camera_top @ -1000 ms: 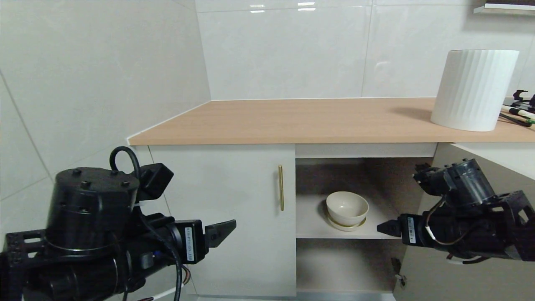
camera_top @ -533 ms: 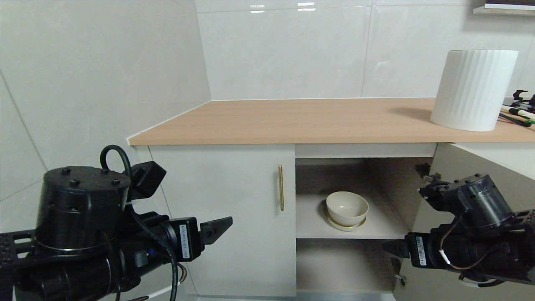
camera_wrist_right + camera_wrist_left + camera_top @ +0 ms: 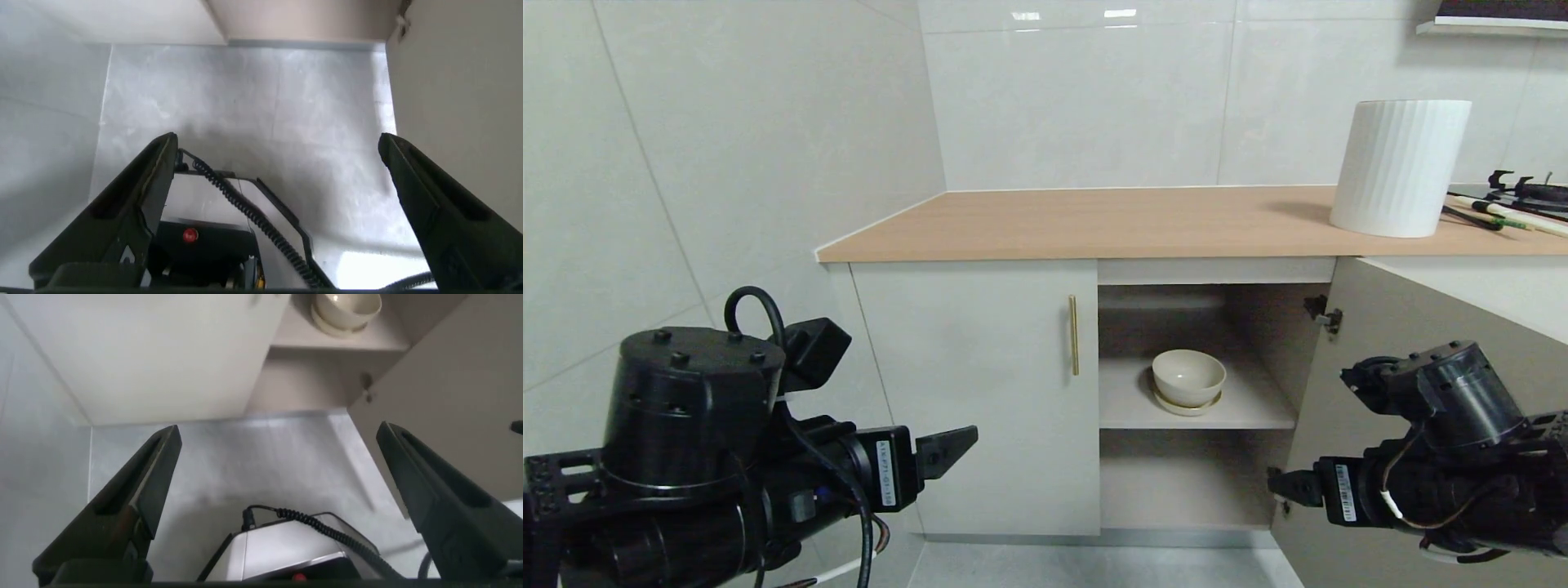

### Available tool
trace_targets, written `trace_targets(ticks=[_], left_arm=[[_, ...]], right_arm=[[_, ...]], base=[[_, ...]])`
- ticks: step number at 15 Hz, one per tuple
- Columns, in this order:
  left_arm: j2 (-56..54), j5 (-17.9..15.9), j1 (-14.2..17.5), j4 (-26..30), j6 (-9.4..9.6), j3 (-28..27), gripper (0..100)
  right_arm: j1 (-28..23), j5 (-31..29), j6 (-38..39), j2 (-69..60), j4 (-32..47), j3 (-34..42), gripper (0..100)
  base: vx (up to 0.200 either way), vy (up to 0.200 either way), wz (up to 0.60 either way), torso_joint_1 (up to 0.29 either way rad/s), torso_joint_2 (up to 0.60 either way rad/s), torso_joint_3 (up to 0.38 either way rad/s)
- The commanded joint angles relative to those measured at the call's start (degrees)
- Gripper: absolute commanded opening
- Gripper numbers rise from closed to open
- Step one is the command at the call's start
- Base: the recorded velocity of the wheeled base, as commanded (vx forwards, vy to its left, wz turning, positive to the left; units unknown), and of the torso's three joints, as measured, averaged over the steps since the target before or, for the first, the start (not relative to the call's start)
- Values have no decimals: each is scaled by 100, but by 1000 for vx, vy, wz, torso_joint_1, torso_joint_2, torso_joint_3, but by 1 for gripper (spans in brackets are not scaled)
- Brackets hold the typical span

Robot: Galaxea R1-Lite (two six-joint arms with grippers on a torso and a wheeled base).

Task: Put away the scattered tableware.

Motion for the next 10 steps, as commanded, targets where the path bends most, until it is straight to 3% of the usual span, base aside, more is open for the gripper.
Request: trace_targets(ticks=[1,4,10], left_arm=[[29,1,-1,-1,-1,4,100],[37,1,-1,-1,-1,13,100],[222,10,-1,-19,-10,13,100]], right_arm=[[0,-2,1,79,-4,0,100],[0,-2,1,97,-4,0,100],[88,-19,-8,-264,31,-8,100]], base=[[-200,0,0,2,7,2],[-200,0,0,1,-1,1],[0,0,0,0,0,0]])
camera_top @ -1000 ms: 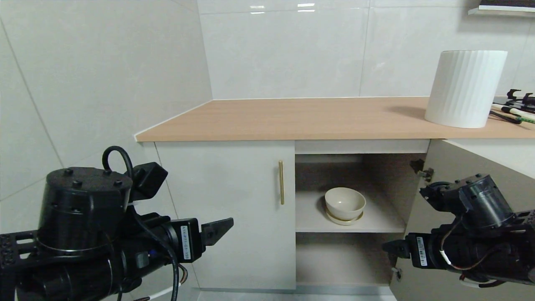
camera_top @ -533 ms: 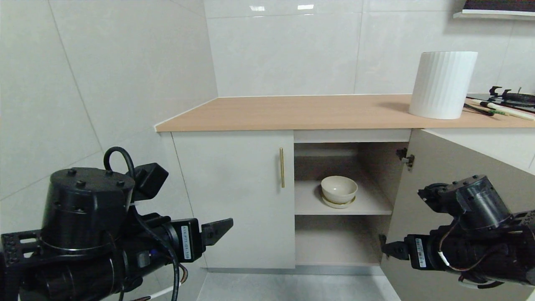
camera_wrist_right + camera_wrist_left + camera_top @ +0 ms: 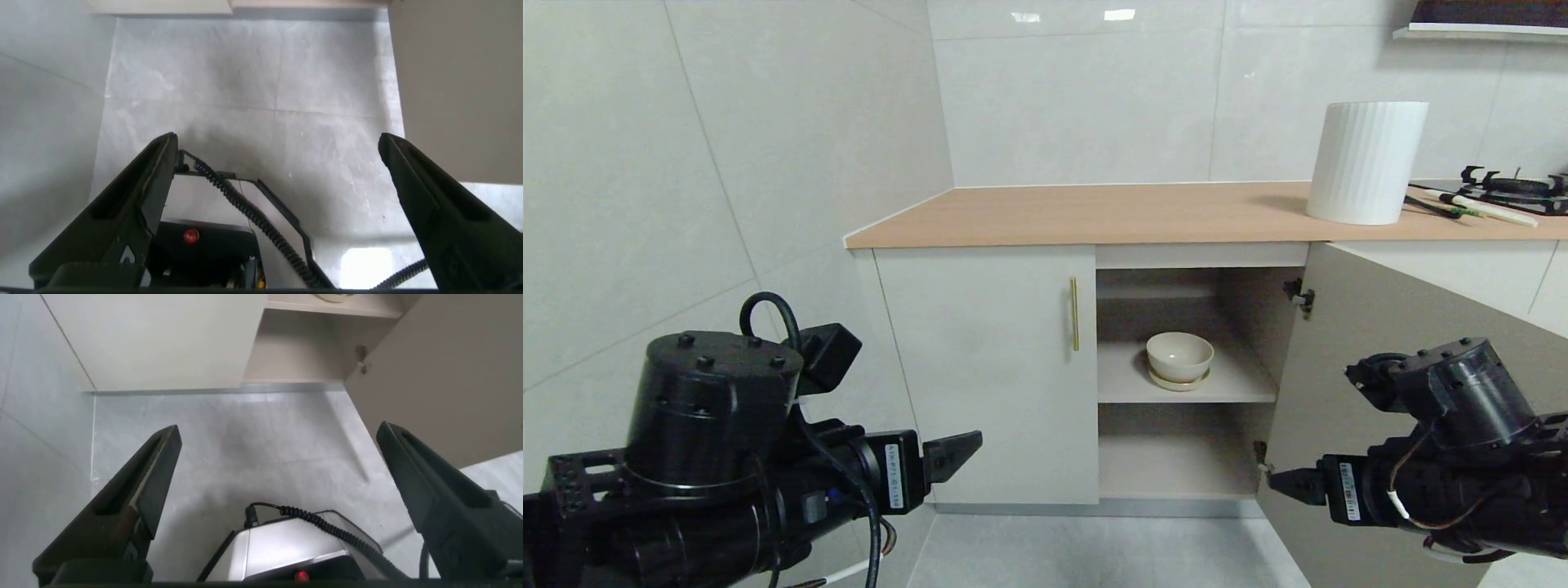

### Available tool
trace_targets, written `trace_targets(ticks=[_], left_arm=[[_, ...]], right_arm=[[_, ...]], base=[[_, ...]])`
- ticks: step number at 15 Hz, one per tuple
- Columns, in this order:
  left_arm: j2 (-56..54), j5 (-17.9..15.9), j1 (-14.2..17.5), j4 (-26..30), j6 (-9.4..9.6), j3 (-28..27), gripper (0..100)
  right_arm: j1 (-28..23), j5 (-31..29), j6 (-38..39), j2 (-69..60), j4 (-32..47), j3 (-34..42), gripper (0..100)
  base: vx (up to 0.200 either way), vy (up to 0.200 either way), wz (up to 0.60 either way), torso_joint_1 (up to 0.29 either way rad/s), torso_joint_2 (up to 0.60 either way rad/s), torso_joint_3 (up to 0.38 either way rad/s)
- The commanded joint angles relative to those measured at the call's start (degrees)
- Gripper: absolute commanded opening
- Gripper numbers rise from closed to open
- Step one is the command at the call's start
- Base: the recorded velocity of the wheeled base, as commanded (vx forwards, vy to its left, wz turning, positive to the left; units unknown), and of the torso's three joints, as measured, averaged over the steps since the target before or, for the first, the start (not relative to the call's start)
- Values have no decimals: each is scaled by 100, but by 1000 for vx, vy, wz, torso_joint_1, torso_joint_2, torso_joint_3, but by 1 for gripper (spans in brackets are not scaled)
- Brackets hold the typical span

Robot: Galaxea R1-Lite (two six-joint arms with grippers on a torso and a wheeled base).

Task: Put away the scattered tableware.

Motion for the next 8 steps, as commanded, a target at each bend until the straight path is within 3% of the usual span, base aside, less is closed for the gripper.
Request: trace_targets(ticks=[1,6,8], left_arm=[[47,5,1,1,-3,2,100],[38,31,1,1,6,2,100],[64,31,1,1,15,2,100]], right_arm=[[31,-3,-1,-224,99,5,100],[22,5,7,-576,319,31,100],[22,14,-28,-690,688,-4,100]], base=[[0,0,0,0,0,0],[0,0,0,1,2,10],[0,-200,0,0,2,0]])
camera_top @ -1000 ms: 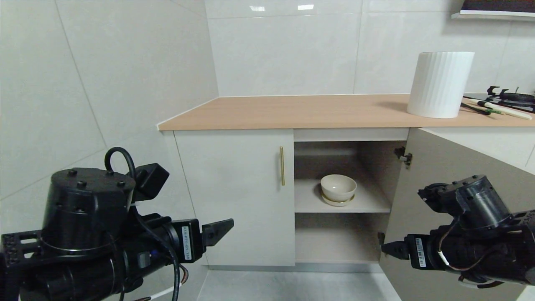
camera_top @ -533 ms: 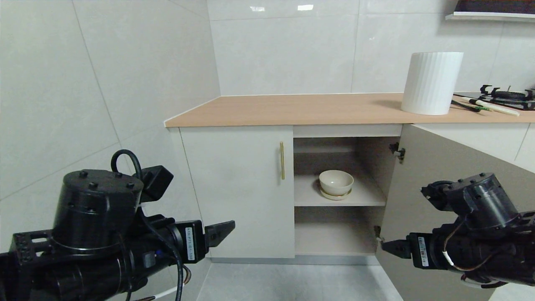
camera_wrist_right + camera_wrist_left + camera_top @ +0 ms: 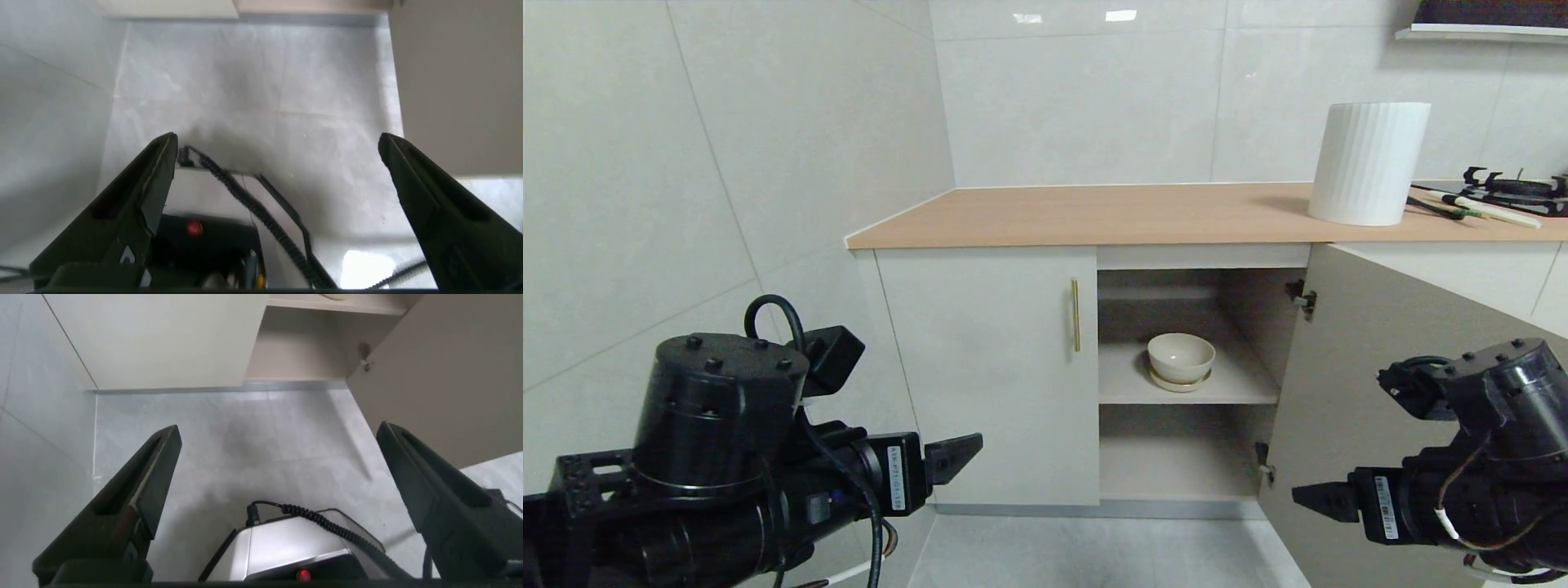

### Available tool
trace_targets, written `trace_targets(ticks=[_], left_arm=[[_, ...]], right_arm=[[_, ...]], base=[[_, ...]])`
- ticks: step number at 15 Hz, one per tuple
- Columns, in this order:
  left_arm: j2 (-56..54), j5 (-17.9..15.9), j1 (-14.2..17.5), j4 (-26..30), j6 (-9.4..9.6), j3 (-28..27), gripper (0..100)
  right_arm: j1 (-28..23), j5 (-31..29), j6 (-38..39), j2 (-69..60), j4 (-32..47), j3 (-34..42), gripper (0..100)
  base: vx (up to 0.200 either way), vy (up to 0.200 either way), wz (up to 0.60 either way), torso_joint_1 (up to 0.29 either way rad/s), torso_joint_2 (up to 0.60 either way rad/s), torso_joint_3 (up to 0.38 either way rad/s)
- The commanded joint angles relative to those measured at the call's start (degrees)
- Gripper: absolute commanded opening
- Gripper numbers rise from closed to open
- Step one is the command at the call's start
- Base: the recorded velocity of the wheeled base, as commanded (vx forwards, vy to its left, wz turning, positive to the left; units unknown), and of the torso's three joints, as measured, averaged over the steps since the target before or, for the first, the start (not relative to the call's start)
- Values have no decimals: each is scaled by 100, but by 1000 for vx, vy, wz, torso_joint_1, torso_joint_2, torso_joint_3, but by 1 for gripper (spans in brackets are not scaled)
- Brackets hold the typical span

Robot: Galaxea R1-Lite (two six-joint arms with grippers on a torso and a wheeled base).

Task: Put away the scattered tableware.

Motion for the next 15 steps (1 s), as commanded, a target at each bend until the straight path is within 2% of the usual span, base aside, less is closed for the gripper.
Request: trace_targets(ticks=[1,4,10,13,15], left_arm=[[39,3,-1,-4,4,4,100],[39,3,-1,-4,4,4,100],[39,3,-1,-4,-5,4,100],[48,-5,-1,-4,4,12,100],[48,-5,-1,-4,4,12,100]], right_arm=[[-6,3,-36,-142,232,-56,100],[-6,3,-106,-160,364,-56,100],[-6,3,-220,-186,1137,-170,100],[-24,-6,-379,-599,1946,-214,100],[-85,-49,-440,-986,2482,-504,100]], base=[[0,-200,0,-7,-12,7],[0,-200,0,6,2,2],[0,-200,0,2,4,5],[0,0,0,0,0,0],[0,0,0,0,0,0]])
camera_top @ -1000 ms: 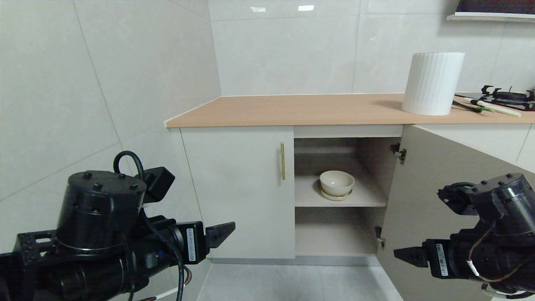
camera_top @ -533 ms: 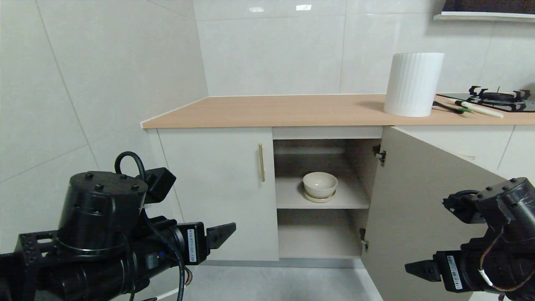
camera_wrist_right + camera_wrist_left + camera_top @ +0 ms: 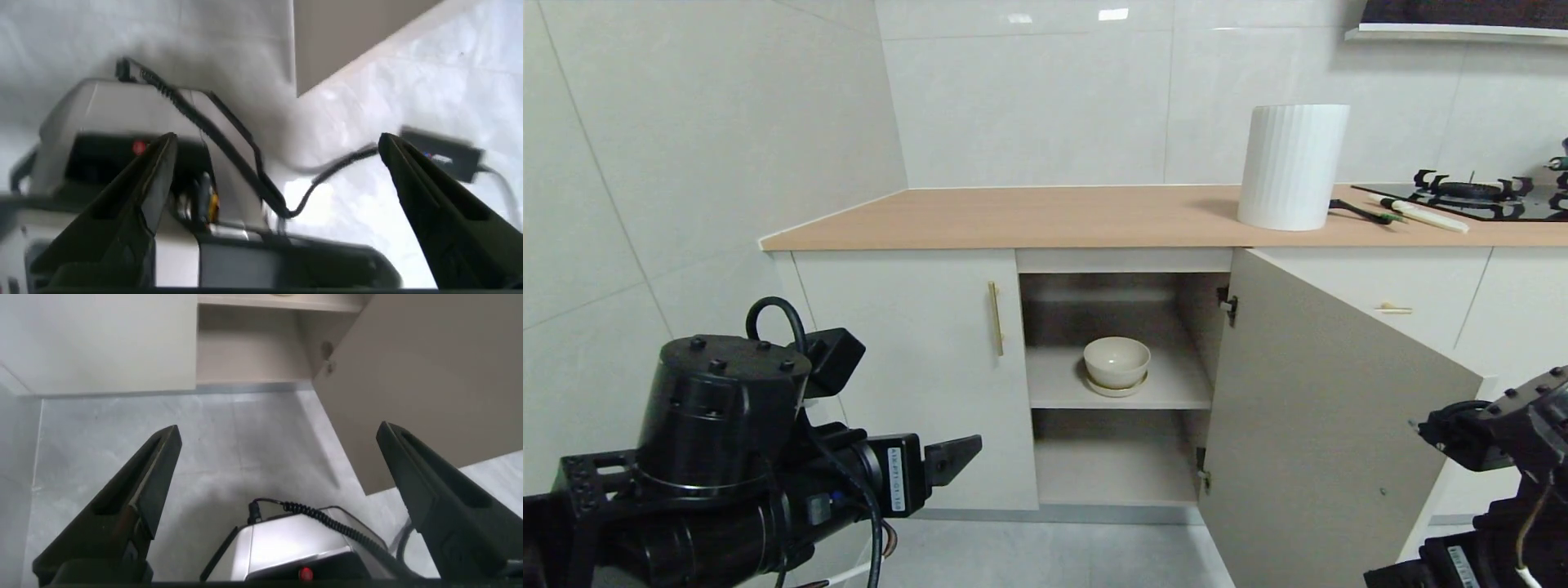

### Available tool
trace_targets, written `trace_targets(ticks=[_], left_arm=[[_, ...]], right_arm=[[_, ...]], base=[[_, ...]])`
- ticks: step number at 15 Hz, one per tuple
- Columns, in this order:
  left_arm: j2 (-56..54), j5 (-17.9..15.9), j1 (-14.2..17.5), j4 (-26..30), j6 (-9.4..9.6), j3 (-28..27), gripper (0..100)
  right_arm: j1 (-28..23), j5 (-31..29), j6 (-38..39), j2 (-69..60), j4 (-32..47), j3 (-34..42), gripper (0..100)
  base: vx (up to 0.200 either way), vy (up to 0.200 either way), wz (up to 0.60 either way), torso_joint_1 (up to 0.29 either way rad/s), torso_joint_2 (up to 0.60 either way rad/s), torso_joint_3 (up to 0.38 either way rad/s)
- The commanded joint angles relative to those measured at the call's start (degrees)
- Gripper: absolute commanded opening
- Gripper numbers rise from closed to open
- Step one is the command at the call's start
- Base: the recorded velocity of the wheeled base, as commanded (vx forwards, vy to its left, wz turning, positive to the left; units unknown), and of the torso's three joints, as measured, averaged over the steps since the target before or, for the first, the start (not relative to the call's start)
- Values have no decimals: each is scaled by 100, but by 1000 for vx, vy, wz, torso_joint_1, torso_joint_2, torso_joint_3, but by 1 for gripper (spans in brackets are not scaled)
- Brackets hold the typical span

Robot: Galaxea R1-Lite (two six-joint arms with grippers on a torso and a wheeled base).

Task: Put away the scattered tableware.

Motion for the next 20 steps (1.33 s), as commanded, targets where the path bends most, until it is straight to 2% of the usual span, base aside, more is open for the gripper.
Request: trace_targets(ticks=[1,2,5,7,10,13,16,20], left_arm=[[10,0,-5,-4,-5,-5,100],[10,0,-5,-4,-5,-5,100],[19,0,-5,-4,-5,-5,100],[19,0,-5,-4,-5,-5,100],[19,0,-5,-4,-5,-5,100],[10,0,-5,-4,-14,-5,100],[10,0,-5,-4,-14,-5,100],[10,0,-5,-13,-14,-5,100]], right_arm=[[-215,-52,-45,-529,497,-348,100],[-409,-52,-141,-600,603,-436,100],[-2193,-44,-1090,-661,620,-708,100],[-3291,167,-1811,-644,585,-840,100],[-4082,589,-2145,-301,471,-972,100],[-4241,598,-2075,446,-381,-770,100],[-4232,598,-1670,947,-1173,-603,100],[-4126,607,-1196,1422,-1656,-567,100]], base=[[0,0,0,0,0,0],[0,0,0,0,0,0],[0,0,0,0,0,0],[0,0,0,0,0,0],[0,0,0,0,0,0],[0,0,0,0,0,0],[0,0,0,0,0,0],[0,0,0,0,0,0]])
